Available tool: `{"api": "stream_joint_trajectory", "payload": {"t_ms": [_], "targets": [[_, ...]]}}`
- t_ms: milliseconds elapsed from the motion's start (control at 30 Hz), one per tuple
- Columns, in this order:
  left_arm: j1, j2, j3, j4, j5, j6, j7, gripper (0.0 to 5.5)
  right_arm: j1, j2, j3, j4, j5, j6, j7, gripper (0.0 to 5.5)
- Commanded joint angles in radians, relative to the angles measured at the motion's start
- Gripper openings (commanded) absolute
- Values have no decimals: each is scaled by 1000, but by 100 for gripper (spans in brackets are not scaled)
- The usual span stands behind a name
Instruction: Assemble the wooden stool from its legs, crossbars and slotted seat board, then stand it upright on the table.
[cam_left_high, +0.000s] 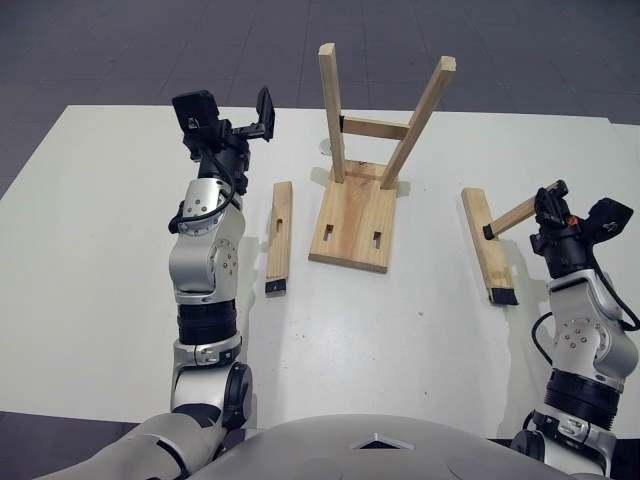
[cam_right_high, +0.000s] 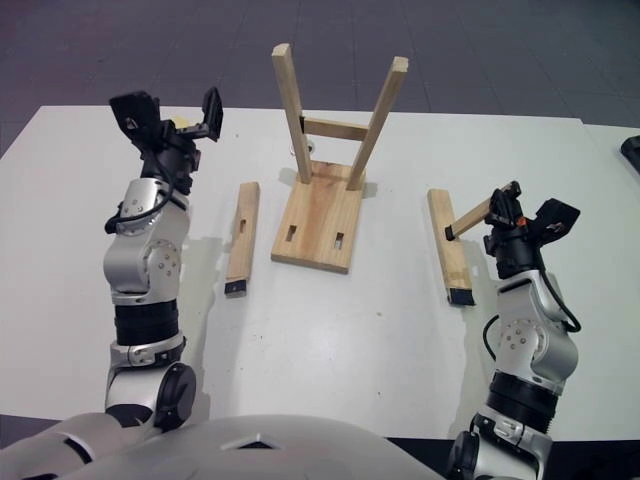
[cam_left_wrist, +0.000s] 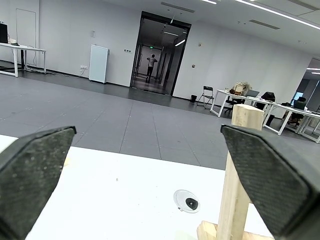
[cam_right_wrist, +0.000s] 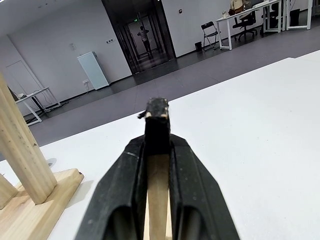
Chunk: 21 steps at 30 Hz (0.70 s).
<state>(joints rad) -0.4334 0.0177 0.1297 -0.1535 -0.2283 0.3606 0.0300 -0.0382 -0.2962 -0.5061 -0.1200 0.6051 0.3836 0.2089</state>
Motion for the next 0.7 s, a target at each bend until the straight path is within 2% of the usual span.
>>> {"api": "stream_joint_trajectory", "payload": {"t_ms": [33,333,700], "targets": [[-6,8,-12,-19,9,16,-1,540,20,-2,10,21,-28,12,-19,40],[-3,10,-19,-28,14,24,4,540,-3,-11,6,46,-32,12,-37,40],[2,13,-40,-44,39,29,12,540,-9,4,63,83,-123,0,-101,40]]}}
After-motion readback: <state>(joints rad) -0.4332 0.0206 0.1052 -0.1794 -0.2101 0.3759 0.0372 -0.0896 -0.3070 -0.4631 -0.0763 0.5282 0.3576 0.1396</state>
